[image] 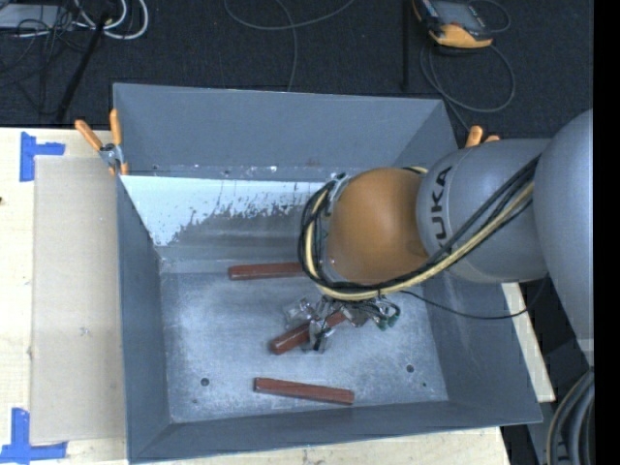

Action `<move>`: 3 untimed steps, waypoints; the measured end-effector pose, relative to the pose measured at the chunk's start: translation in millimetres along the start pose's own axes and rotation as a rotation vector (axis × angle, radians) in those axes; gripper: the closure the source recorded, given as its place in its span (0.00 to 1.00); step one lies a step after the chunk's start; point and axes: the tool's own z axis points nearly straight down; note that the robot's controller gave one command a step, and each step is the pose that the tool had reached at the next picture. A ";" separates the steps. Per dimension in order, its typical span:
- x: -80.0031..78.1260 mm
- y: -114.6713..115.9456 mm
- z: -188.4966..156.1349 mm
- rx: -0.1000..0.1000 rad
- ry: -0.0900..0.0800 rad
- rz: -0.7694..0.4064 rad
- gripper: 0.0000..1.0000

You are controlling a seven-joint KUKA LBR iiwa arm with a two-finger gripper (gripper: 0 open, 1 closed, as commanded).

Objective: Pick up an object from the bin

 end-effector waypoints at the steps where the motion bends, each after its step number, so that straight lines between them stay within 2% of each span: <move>1: 0.0 0.0 0.1 0.000 0.000 0.001 0.00; 2: -0.1 0.0 -0.1 0.000 -0.001 0.002 1.00; 3: 0.0 -0.1 0.0 0.000 0.000 0.002 0.00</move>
Offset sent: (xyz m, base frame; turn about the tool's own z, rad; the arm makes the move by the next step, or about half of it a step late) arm 0.0000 0.0000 0.0000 0.0000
